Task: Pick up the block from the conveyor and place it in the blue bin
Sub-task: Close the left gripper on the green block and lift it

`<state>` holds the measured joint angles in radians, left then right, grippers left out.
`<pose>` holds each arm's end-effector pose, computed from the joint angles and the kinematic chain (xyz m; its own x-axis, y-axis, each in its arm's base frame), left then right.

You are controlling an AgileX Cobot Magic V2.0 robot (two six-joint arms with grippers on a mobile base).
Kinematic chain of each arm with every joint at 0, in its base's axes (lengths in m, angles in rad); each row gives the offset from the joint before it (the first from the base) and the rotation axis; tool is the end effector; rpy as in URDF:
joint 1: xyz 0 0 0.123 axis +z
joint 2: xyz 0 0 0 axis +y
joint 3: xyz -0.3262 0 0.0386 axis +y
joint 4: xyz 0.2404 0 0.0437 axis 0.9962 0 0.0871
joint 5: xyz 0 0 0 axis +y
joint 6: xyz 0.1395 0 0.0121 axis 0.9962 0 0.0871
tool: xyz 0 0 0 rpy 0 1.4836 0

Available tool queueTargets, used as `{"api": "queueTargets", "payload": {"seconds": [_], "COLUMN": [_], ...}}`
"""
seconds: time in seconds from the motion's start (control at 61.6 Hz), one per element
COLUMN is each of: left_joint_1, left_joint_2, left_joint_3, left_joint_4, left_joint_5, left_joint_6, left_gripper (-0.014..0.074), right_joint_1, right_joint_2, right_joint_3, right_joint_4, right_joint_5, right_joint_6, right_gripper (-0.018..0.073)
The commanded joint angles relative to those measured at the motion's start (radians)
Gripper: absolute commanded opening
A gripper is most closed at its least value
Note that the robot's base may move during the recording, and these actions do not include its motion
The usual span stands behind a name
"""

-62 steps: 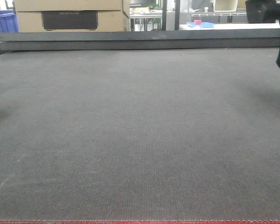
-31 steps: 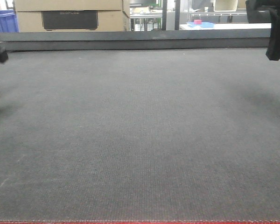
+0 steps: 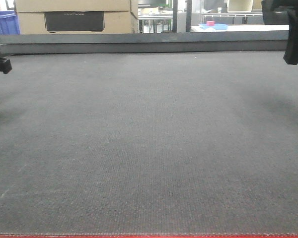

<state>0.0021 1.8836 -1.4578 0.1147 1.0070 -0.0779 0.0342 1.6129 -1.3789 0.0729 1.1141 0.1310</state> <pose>0.4055 0.0144 0.2262 -0.9736 -0.0184 -0.2277 -0.0400 0.9951 0.0905 0.3384 0.0207 0.3010 -0.9476 0.1298 -0.2918 0.1012 0.9886 0.1111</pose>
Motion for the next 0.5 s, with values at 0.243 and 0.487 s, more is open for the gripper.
{"api": "queueTargets", "payload": {"seconds": [0.243, 0.487], "left_joint_1": [0.002, 0.002], "left_joint_2": [-0.304, -0.606], "left_joint_3": [0.189, 0.507], "left_joint_4": [-0.136, -0.149], "left_joint_5": [-0.229, -0.581], "left_joint_6": [0.078, 0.078], "left_gripper": [-0.0111, -0.0111], "right_joint_1": [0.000, 0.000], "right_joint_2": [-0.156, -0.399], "right_joint_3": [0.160, 0.447], "right_joint_4": [-0.008, -0.008], "right_joint_5": [-0.238, -0.563], "right_joint_6": [-0.068, -0.068], "right_gripper": [-0.0167, -0.0167]}}
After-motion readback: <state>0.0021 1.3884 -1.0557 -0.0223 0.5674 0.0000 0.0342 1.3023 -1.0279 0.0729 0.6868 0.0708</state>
